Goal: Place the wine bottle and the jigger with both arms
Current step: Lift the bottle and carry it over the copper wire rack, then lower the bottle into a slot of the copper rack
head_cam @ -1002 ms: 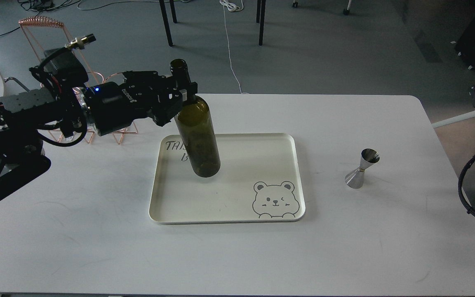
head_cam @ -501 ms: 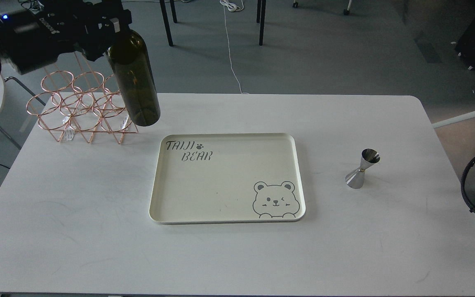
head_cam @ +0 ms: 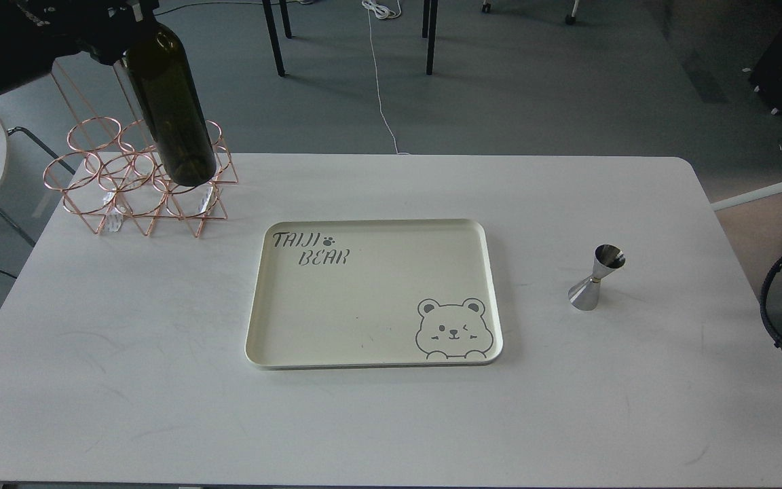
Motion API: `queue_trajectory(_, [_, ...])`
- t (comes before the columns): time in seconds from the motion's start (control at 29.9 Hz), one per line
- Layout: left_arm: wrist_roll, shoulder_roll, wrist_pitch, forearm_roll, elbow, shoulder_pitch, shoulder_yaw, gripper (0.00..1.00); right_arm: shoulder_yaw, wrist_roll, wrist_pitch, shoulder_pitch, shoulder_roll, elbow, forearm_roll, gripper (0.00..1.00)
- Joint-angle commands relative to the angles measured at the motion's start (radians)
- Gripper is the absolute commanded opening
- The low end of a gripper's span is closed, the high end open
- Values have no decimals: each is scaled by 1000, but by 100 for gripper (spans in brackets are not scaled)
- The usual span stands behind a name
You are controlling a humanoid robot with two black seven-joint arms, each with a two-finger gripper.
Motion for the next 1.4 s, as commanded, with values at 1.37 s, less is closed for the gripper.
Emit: queue_trajectory(1.37, [-1,-93,55,2,188,9,91,15,-3,0,0,-5,0,0,0,97])
